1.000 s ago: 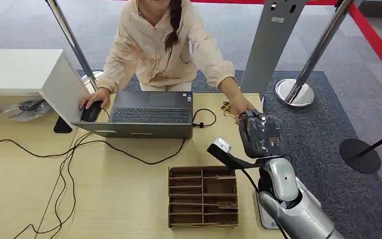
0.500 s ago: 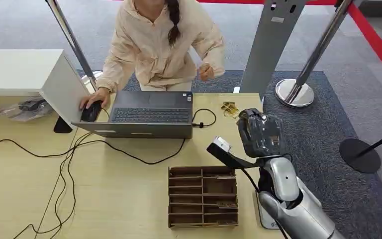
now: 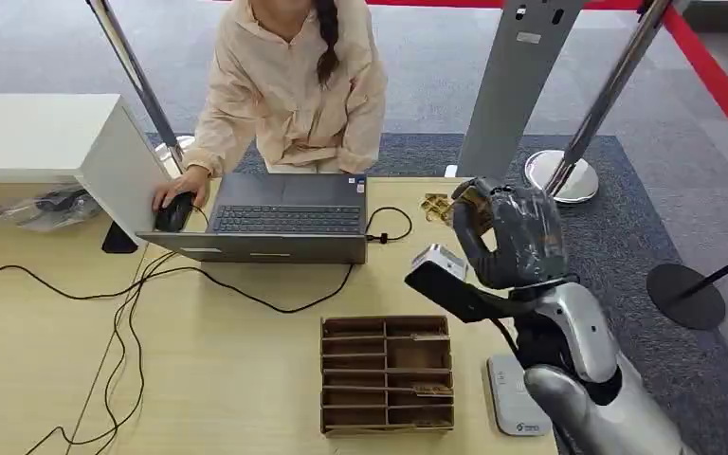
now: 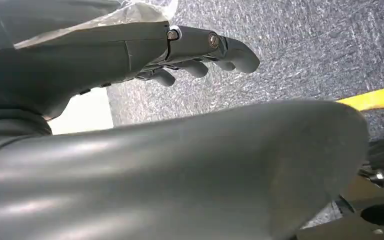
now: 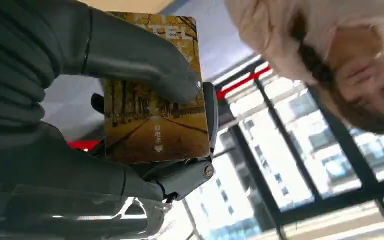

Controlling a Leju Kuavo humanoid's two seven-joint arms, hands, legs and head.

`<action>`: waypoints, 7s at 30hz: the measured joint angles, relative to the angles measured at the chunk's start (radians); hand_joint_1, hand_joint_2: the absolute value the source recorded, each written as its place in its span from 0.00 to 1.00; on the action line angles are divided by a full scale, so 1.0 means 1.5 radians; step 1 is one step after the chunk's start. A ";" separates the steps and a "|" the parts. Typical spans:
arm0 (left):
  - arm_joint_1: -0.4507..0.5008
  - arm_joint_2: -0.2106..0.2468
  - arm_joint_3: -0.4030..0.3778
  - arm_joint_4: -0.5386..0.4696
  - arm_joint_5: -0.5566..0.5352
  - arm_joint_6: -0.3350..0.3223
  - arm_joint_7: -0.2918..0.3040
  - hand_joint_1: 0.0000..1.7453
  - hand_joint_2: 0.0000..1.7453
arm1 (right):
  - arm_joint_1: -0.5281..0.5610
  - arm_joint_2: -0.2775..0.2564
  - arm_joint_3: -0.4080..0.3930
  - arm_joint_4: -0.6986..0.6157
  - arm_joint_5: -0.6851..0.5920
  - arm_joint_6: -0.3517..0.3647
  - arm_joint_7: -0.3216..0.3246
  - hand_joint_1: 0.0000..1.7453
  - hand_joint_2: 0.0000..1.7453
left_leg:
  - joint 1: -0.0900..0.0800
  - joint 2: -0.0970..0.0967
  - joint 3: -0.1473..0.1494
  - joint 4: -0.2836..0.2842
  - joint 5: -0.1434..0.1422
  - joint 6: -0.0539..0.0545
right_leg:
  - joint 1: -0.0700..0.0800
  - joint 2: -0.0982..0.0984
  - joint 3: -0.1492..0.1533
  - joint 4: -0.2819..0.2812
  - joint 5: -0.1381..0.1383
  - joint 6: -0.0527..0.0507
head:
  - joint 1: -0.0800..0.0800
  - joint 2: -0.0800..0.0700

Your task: Pass the card to the sensor for recognition and then transmit it.

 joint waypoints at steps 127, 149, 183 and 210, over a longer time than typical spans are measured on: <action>0.000 0.024 0.000 0.000 0.051 0.020 -0.002 0.00 0.00 | 0.236 -0.153 -0.196 0.129 -0.073 -0.103 0.048 1.00 1.00 | 0.000 0.000 0.000 0.000 0.000 0.000 | 0.000 0.000 0.000 0.000 0.000 0.000 | 0.000 0.000; 0.000 0.024 0.000 0.000 0.051 0.017 -0.008 0.00 0.00 | 0.244 -0.137 -0.239 0.104 -0.067 -0.104 0.046 1.00 1.00 | 0.000 0.000 0.000 0.000 0.000 0.000 | 0.000 0.000 0.000 0.000 0.000 0.000 | 0.000 0.000; -0.002 0.024 0.000 0.000 0.036 0.008 -0.027 0.00 0.00 | 0.234 -0.120 -0.179 0.131 -0.095 0.015 0.022 1.00 1.00 | 0.000 0.000 -0.001 0.000 0.000 0.000 | 0.000 0.000 0.000 0.000 0.000 0.000 | 0.000 0.000; -0.005 0.024 -0.016 0.000 0.025 0.000 -0.026 0.00 0.00 | 0.186 -0.113 0.027 0.231 -0.143 0.116 0.034 1.00 1.00 | 0.000 0.000 -0.001 0.000 0.000 0.000 | 0.000 0.000 -0.001 0.000 0.000 0.000 | 0.000 0.000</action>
